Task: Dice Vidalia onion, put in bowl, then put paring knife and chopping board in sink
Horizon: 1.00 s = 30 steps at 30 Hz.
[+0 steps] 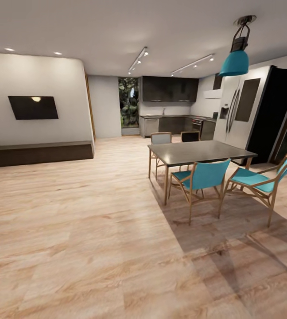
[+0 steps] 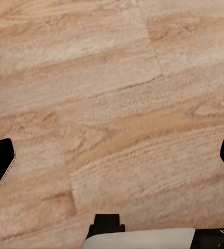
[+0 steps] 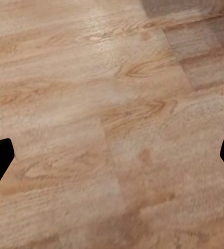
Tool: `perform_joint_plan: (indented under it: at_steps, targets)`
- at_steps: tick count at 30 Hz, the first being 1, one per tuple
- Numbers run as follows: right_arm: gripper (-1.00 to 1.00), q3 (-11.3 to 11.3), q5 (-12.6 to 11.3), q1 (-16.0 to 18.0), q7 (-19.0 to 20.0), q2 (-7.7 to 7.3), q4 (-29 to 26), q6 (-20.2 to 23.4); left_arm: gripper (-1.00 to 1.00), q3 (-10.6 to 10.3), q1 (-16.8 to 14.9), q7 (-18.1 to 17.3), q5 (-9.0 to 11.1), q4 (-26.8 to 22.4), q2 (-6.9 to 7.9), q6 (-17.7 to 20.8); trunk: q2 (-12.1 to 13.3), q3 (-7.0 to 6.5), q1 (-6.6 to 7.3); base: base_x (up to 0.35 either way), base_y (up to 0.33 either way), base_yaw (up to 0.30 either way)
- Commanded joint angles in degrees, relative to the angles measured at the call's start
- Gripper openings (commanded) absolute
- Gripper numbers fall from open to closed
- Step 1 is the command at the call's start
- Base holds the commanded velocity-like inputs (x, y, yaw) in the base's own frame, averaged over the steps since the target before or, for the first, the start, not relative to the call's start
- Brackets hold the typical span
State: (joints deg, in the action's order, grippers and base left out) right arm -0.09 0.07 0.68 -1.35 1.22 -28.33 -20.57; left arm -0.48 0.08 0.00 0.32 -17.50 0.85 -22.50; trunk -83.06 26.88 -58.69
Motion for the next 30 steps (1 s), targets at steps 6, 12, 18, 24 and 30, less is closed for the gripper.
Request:
perform_joint_plan:
  at_steps: [6, 12, 18, 24, 30]
  targets:
    - [1.0, 0.0, 0.0, 0.0, -0.1, 0.01, 0.0, -0.2, 1.0, -0.1, 0.0, 0.0, 0.0, -0.1, 0.02, -0.1, 0.0, 0.05, -0.04, 0.341, 0.002, 0.285]
    - [1.0, 0.0, 0.0, 0.0, -0.1, 0.01, 0.0, -0.2, 1.0, -0.1, 0.0, 0.0, 0.0, 0.0, 0.02, -0.1, 0.0, 0.05, -0.04, 0.341, 0.0, 0.285]
    - [1.0, 0.0, 0.0, 0.0, -0.1, 0.01, 0.0, -0.2, 1.0, -0.1, 0.0, 0.0, 0.0, 0.0, 0.02, -0.1, 0.0, 0.05, -0.04, 0.341, 0.0, 0.285]
    - [1.0, 0.0, 0.0, 0.0, -0.1, 0.01, 0.0, -0.2, 1.0, -0.1, 0.0, 0.0, 0.0, 0.0, 0.01, -0.1, 0.0, 0.05, -0.04, 0.341, 0.0, 0.285]
    - [1.0, 0.0, 0.0, 0.0, -0.1, 0.03, 0.1, -0.2, 1.0, -0.1, 0.0, 0.0, 0.0, 0.0, 0.01, -0.1, 0.0, 0.05, -0.04, 0.341, 0.0, 0.285]
